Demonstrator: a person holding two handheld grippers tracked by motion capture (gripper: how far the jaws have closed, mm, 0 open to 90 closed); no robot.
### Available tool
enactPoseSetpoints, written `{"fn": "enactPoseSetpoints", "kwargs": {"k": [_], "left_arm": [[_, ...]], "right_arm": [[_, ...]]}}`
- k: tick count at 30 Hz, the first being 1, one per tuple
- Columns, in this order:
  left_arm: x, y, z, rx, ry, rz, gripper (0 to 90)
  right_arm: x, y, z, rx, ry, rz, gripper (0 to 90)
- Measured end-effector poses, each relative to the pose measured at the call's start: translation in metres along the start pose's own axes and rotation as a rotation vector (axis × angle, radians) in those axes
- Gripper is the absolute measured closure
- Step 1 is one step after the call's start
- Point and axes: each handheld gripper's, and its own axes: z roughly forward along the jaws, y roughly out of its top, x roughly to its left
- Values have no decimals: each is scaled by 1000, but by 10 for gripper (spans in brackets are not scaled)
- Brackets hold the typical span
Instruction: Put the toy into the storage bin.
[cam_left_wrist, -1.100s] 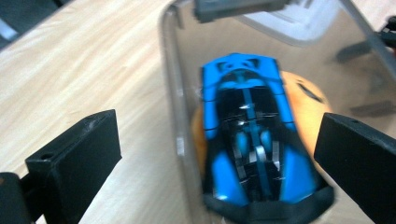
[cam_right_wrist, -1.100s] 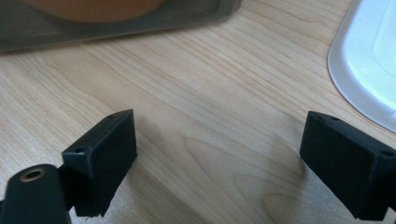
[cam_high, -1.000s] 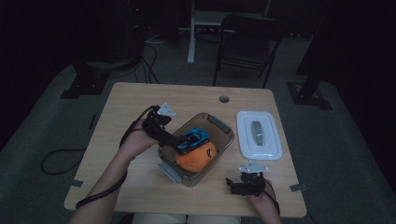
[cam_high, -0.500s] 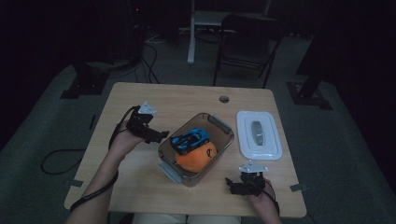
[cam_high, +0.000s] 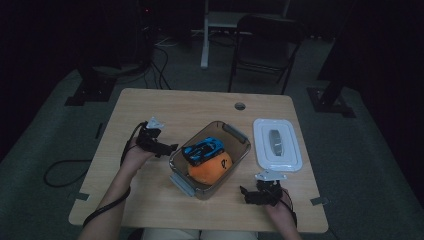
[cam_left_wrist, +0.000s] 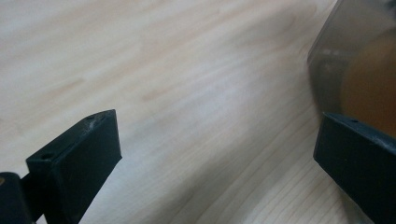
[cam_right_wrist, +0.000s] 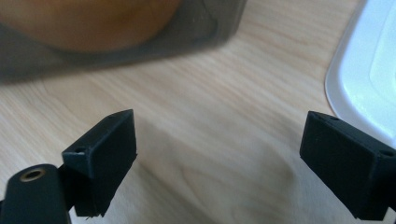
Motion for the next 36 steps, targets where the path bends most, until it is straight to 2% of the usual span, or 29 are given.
{"fn": "enactPoseSetpoints", "kwargs": {"k": [4, 5, 7, 10, 13, 15, 17, 18, 22, 24, 30, 36], "left_arm": [[-2, -4, 10, 21, 7, 7, 14], [-4, -6, 16, 23, 22, 19, 14], [-7, -8, 21, 33, 25, 31, 14], [-11, -11, 27, 35, 5, 29, 14], [-16, -11, 28, 32, -21, 41, 14], [-19, -10, 27, 31, -16, 54, 17], [-19, -11, 26, 26, -13, 46, 17], [-19, -12, 25, 33, -14, 33, 17], [-24, -16, 20, 22, -10, 31, 18], [-27, -18, 17, 41, -17, 29, 18], [-41, -23, 10, 46, -19, 67, 18], [-47, -31, 3, 33, -20, 47, 17]], "right_arm": [[0, 7, 3, -8, 1, 0, 106], [1, 9, 4, -8, -1, -1, 106], [1, 15, 9, -14, 1, 2, 106], [1, 21, 14, -13, -11, 2, 106], [0, 27, 17, -24, -20, 22, 106], [-1, 30, 19, -30, -31, 40, 106], [-1, 33, 19, -49, -37, 58, 106], [-1, 34, 19, -53, -37, 61, 106], [-1, 36, 20, -51, -54, 60, 107], [-2, 36, 20, -52, -57, 63, 107], [-2, 38, 24, -51, -74, 52, 127], [-3, 40, 31, -42, -30, 39, 131]]}}
